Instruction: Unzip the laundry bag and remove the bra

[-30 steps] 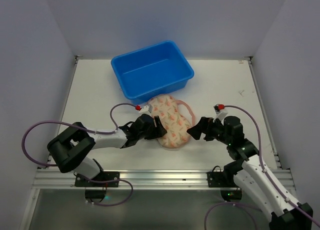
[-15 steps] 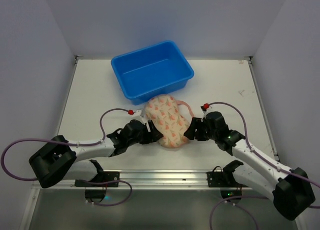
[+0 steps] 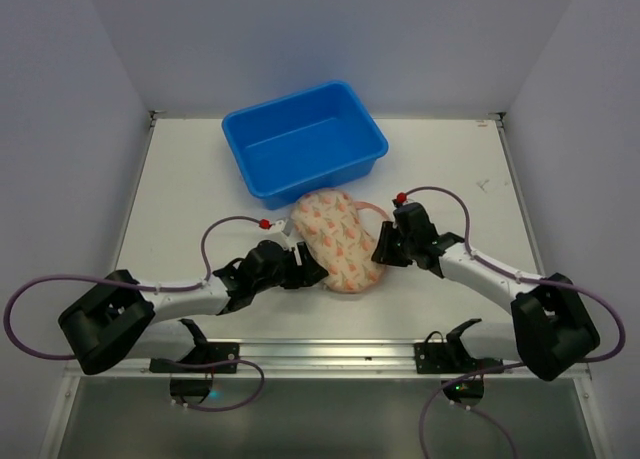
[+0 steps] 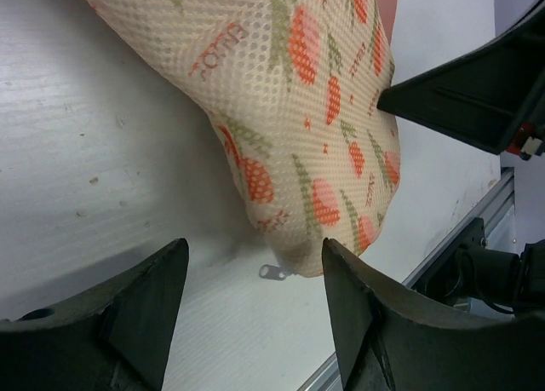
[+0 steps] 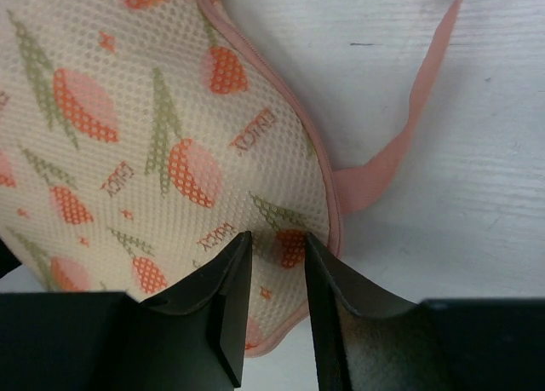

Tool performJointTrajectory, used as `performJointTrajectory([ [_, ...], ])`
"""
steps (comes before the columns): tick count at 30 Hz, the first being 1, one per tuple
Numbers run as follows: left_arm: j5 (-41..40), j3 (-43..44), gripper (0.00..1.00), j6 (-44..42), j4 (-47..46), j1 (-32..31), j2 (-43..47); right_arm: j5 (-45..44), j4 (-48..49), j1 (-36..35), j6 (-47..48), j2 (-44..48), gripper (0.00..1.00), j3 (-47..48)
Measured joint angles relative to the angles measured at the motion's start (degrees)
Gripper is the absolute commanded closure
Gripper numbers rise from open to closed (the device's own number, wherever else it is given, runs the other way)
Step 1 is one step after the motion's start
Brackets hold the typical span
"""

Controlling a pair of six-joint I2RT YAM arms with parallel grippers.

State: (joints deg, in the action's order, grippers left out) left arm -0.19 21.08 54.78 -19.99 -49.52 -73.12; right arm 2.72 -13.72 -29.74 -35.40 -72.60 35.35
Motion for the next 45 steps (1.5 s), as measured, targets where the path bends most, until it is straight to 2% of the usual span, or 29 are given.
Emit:
performJointTrajectory([
  [10, 3.19, -0.22, 0.38, -1.81, -4.98, 0.0, -2.34, 1.81, -0.11, 3.8, 0.96, -6.51, 0.66, 2.36],
  [15, 5.27, -0.26, 0.45, -2.95, -8.96, 0.0, -4.7, 2.86, 0.0, 4.39, 1.84, -7.67, 0.66, 3.02],
  [24, 8.81, -0.72, 0.76, -3.39, -18.29, 0.76, -9.62, 3.93, 0.09, 4.74, 2.64, -8.17, 0.66, 3.19],
  [27, 9.66, -0.61, 0.9, -3.39, -19.96, 0.76, -11.67, 4.28, 0.31, 4.81, 2.97, -8.26, 0.65, 3.19],
  [28, 10.05, -0.57, 0.99, -3.37, -20.24, 0.76, -12.2, 4.33, 0.44, 4.81, 3.1, -8.26, 0.65, 3.19],
  [31, 10.95, 0.33, 1.0, -3.34, -20.37, 0.76, -13.4, 4.28, 0.92, 5.01, 3.5, -8.13, 0.62, 3.19],
  [32, 11.1, 0.76, 1.0, -3.3, -20.24, 0.76, -13.55, 4.22, 0.92, 5.07, 3.54, -7.76, 0.59, 3.19],
  [37, 10.73, 4.46, 1.0, -1.79, -17.2, 0.72, -13.55, 2.97, -0.22, 3.74, 3.93, 0.81, 0.52, 1.68],
  [39, 10.16, 7.21, 1.0, -0.2, -13.62, 0.63, -13.55, 2.23, -1.22, 1.44, 3.45, 7.1, 0.49, 0.79],
  [45, 8.22, 15.15, 1.0, 5.09, -3.19, -0.24, -13.77, -0.81, -1.77, -6.88, 0.68, 22.03, 0.48, -2.84],
])
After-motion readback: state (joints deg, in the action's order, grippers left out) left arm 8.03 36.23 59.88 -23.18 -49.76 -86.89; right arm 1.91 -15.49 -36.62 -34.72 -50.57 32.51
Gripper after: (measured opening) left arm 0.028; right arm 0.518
